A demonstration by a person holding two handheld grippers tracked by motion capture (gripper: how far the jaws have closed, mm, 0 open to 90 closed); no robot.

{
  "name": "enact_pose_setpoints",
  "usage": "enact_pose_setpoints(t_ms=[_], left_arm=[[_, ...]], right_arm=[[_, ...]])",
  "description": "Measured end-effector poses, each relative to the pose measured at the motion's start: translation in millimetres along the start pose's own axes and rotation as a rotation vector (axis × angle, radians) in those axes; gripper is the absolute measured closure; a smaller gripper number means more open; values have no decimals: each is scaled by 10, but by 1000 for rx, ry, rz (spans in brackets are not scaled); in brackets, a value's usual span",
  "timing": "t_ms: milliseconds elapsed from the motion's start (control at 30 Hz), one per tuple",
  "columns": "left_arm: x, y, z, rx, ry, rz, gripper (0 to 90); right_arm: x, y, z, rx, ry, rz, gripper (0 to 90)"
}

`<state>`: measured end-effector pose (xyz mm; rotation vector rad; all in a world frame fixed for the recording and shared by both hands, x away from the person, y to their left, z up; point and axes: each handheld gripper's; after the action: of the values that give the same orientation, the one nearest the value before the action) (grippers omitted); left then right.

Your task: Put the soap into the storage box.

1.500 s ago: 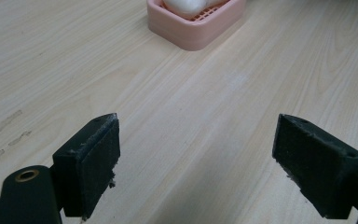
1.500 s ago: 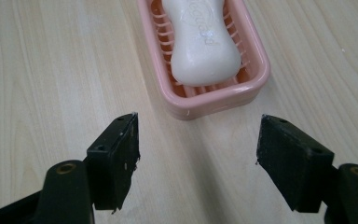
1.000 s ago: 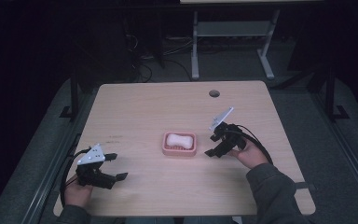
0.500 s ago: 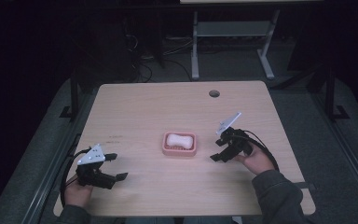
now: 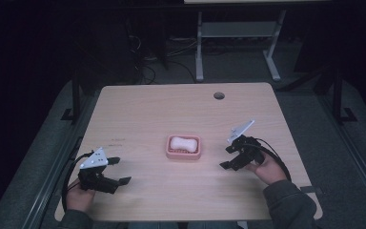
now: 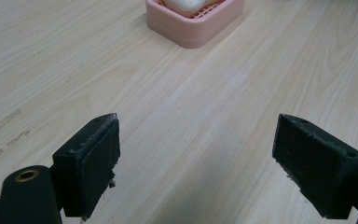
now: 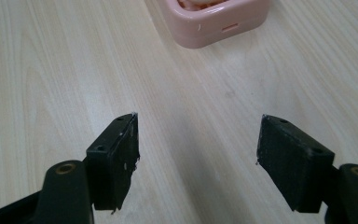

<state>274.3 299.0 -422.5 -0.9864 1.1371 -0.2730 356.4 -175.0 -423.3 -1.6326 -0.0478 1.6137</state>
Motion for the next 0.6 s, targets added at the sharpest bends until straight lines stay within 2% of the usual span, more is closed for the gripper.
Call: enact_pose_setpoints(t_ms=[333,433,600], left_arm=[[5,0,-1,0,1,1,148],[7,1,-3,-2,1,3,148],[11,-1,-5,4,1,5,148]], right_arm=[[-14,189,22,24,0,-3,290],[-37,234,56,44,0,-6,290],[-80,308,84,44,7,-15,287]])
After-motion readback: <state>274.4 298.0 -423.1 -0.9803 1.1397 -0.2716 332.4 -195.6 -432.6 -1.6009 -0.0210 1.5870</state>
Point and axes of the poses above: each handheld gripper's, and its own axes: x roughly forward along the jaws, y roughly out of its underside, z roughly to its left, and after that the axes turned 7 degrees about x, right-handed
